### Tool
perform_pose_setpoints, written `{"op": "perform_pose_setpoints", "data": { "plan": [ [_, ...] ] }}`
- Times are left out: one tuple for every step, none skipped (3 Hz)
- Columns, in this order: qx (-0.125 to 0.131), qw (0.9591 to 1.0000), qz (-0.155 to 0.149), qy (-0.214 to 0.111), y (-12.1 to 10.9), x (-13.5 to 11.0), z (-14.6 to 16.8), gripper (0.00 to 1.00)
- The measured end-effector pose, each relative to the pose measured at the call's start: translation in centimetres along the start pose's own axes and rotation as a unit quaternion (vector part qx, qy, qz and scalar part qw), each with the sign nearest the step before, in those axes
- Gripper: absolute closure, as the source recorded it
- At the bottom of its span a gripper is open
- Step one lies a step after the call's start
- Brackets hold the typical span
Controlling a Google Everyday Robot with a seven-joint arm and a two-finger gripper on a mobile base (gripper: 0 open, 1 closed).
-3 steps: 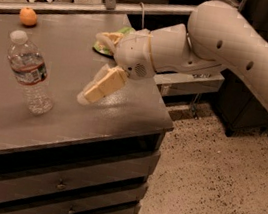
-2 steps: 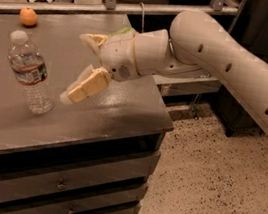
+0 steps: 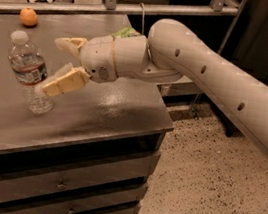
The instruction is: Move water bottle near orange
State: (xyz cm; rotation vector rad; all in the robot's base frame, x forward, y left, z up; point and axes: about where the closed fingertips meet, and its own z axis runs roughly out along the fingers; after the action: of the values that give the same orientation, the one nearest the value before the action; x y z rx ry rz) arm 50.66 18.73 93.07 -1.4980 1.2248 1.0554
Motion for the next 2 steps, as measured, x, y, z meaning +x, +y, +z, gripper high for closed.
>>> {"op": "perform_pose_setpoints", "data": {
  "plan": [
    [-0.002, 0.9998, 0.012, -0.015, 0.12, 0.11, 1.48, 0.41],
    [-0.005, 0.9991, 0.033, -0.027, 0.73, 0.25, 2.44, 0.65]
  ]
}}
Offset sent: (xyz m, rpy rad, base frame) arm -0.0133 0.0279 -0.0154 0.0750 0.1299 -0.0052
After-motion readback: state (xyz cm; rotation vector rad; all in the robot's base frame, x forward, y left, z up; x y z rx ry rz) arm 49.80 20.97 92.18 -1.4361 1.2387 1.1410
